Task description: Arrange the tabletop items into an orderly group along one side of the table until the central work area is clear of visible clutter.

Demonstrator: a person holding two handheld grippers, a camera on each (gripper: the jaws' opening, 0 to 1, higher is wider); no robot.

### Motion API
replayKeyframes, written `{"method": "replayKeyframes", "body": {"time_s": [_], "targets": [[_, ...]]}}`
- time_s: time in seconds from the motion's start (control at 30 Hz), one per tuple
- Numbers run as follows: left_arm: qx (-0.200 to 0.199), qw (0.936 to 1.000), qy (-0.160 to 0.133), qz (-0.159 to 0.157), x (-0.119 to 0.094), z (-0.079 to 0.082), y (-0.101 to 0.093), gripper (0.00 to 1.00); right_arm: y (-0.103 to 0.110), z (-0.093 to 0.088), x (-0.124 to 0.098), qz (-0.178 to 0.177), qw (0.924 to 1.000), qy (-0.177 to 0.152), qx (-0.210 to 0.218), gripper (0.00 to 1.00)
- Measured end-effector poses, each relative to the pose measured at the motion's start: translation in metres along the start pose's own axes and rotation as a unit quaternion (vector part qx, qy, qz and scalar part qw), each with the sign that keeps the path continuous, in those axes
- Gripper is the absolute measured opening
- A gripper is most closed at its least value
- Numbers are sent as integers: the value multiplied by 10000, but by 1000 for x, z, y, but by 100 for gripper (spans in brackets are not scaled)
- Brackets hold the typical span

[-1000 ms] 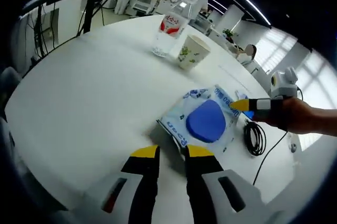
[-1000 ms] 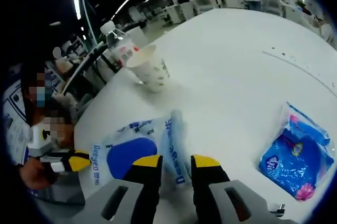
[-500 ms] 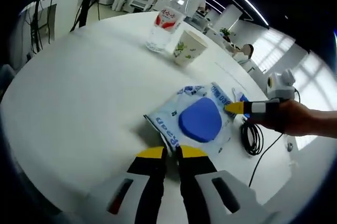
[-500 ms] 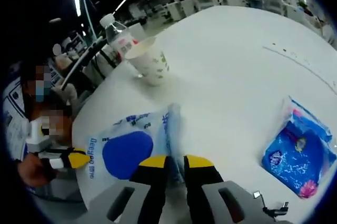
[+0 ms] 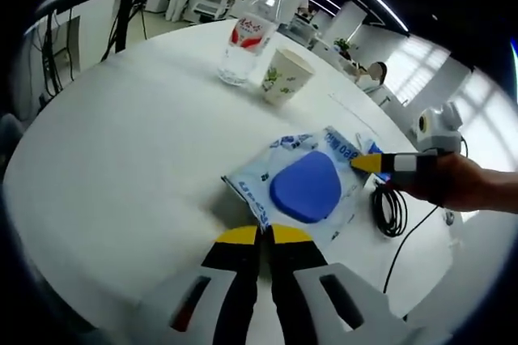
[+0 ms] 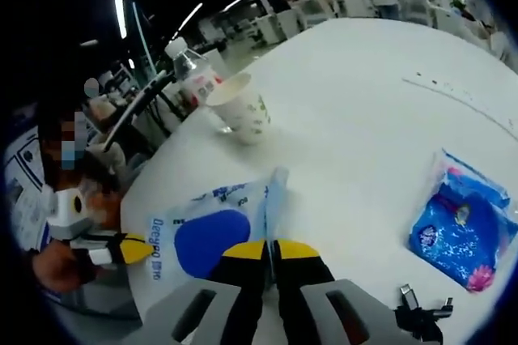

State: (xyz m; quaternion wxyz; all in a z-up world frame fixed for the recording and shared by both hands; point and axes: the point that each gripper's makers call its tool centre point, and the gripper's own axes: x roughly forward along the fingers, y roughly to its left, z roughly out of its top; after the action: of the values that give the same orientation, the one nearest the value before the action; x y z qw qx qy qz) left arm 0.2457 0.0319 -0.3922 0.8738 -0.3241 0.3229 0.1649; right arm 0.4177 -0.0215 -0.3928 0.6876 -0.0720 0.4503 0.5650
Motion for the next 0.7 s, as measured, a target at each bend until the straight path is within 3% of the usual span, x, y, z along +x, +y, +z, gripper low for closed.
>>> {"method": "replayKeyframes", "body": {"time_s": [0.5, 0.7], "targets": [[420, 9987, 67, -279, 15, 11, -15, 0, -13, 1, -32, -200, 9975, -521, 444, 0], [612, 9973, 121, -393, 16, 15, -26, 0, -16, -7, -48, -331, 9945, -729, 673, 0]]}}
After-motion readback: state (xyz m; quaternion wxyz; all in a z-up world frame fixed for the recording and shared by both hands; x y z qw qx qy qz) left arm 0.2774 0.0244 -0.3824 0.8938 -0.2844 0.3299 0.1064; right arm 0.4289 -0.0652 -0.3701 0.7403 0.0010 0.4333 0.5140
